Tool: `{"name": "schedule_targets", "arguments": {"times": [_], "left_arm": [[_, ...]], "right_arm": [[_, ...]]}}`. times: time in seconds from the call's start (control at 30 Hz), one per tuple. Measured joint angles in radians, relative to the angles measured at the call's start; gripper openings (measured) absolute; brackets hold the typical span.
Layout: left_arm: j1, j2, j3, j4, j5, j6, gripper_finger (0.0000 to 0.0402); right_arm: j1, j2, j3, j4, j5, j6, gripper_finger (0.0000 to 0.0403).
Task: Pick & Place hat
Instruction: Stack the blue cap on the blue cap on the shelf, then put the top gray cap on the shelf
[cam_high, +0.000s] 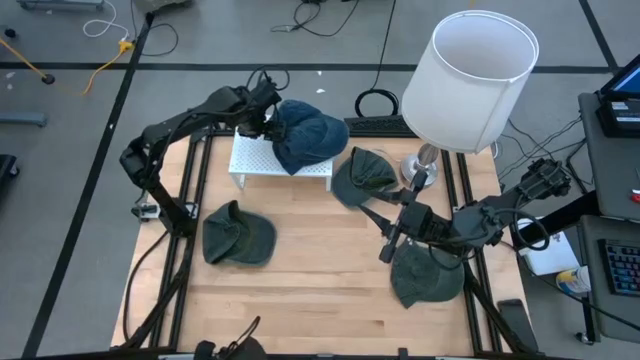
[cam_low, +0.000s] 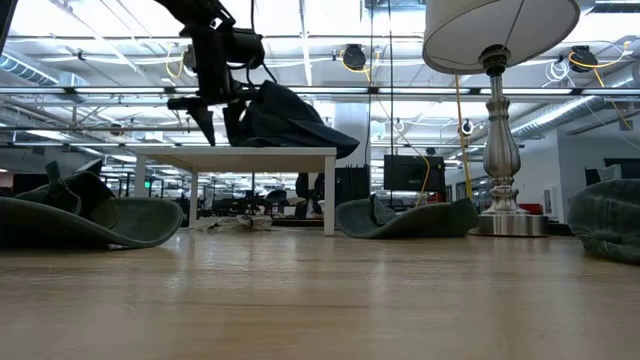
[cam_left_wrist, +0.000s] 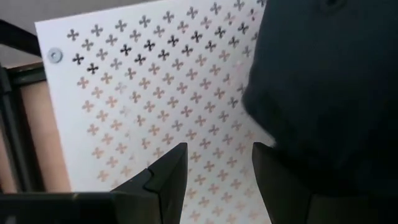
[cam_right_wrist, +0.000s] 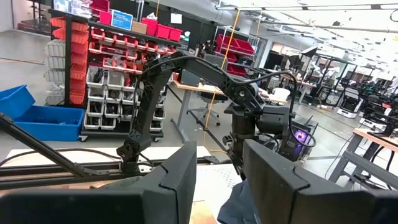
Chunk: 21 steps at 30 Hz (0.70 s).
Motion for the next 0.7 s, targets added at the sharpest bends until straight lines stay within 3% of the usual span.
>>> {"name": "schedule_targets", "arguments": {"times": [0.37, 0.53, 0.7], "left_arm": [[0.017, -0.08, 0.0, -0.089, 0.0, 0.009, 0.0182], [0.008, -0.17, 0.0, -0.093, 0.044, 0.02, 0.0183], [-0.017, -0.262, 0.0, -0.091, 0.11, 0.042, 0.0202]], "right_arm": [[0.002, 0.0, 0.0, -0.058, 0.003, 0.145, 0.0132], [0.002, 0.0, 0.0, -0.215, 0.001, 0.294, 0.0169], [0.001, 0.0, 0.0, -0.407, -0.05, 0.343, 0.021]]}}
